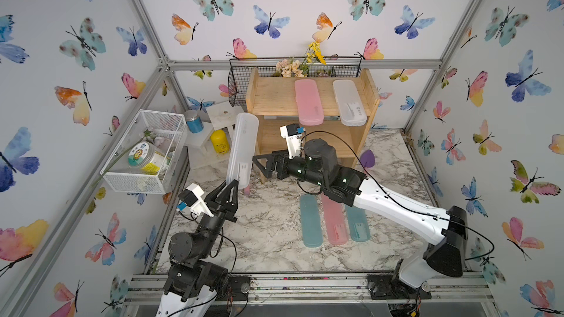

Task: Remove the pencil cases from the shelf
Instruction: Pick up the pencil case from the shelf.

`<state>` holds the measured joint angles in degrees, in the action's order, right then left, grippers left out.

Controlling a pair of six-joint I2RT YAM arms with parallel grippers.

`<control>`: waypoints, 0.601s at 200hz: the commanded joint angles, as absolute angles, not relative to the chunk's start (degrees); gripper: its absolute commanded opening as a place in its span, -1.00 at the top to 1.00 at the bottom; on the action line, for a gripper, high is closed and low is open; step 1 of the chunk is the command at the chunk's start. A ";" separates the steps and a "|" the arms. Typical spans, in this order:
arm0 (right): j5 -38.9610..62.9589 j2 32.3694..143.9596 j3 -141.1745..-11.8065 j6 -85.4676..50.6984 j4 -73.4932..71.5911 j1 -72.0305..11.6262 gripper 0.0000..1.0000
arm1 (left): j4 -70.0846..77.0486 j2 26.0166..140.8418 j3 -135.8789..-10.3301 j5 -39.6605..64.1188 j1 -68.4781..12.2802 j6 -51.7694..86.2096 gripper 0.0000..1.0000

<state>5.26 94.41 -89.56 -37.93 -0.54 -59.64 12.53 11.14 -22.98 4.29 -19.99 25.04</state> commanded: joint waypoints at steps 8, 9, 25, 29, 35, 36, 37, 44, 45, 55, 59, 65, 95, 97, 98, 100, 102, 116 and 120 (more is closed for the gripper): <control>8.32 98.03 -95.55 -40.19 -2.21 -60.33 -0.98 | 12.74 11.16 -24.52 2.90 -20.01 23.71 1.00; 8.29 98.15 -95.63 -40.18 -2.16 -60.36 -0.98 | 12.70 11.12 -24.48 2.86 -20.02 23.63 1.00; 8.37 100.11 -98.76 -39.75 -1.06 -60.72 -0.98 | 11.99 11.17 -24.72 2.64 -20.03 23.13 1.00; 8.24 100.65 -99.64 -39.66 -0.63 -60.88 -0.98 | 11.88 11.16 -24.84 2.52 -20.01 23.06 1.00; 8.27 101.46 -100.74 -39.68 -0.02 -60.99 -0.98 | 11.78 11.16 -24.85 2.63 -20.01 22.98 1.00; 8.31 101.58 -100.95 -39.70 -0.01 -60.99 -0.98 | 11.78 11.16 -24.82 2.63 -20.02 22.96 1.00; 8.28 101.72 -100.95 -39.72 0.04 -60.99 -0.98 | 11.78 11.16 -24.85 2.63 -20.03 22.99 1.00; 8.69 102.55 -102.15 -39.94 0.40 -61.00 -0.98 | 11.71 11.25 -24.92 2.81 -19.99 22.85 1.00; 8.74 102.65 -102.27 -39.92 0.47 -61.00 -0.98 | 11.66 11.25 -24.89 2.77 -19.97 22.85 1.00; 9.29 103.77 -103.65 -40.08 0.98 -61.13 -0.98 | 11.58 11.34 -24.96 2.98 -20.01 22.74 1.00; 9.31 104.12 -104.26 -40.08 1.22 -61.21 -0.98 | 11.53 11.40 -25.11 3.08 -19.97 22.68 1.00; 9.40 104.65 -104.98 -40.08 1.47 -61.42 -0.98 | 11.39 11.51 -25.15 3.09 -20.03 22.51 1.00; 8.94 106.86 -108.09 -40.07 3.22 -62.03 -0.98 | 10.73 11.69 -25.45 2.72 -19.97 21.80 1.00; 8.78 107.03 -108.32 -40.08 3.38 -62.05 -0.98 | 10.75 11.69 -25.41 2.68 -20.02 21.80 1.00; 8.70 107.13 -108.43 -40.08 3.45 -62.05 -0.98 | 10.73 11.69 -25.41 2.66 -20.03 21.75 1.00; 8.57 107.27 -108.63 -40.08 3.72 -62.05 -0.98 | 10.77 11.69 -25.42 2.66 -20.04 21.72 1.00; 8.49 107.41 -108.87 -40.08 3.90 -62.05 -0.98 | 10.73 11.69 -25.45 2.69 -19.99 21.78 1.00; 7.91 108.39 -109.96 -40.12 5.31 -62.20 -0.98 | 10.64 11.69 -25.48 2.80 -20.02 21.61 1.00; 7.88 108.59 -110.22 -40.15 5.62 -62.23 -0.98 | 10.51 11.73 -25.45 2.80 -20.04 21.62 1.00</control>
<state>7.60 106.96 -107.74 -39.68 2.59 -61.56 9.50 11.60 -24.23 3.62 -19.99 22.98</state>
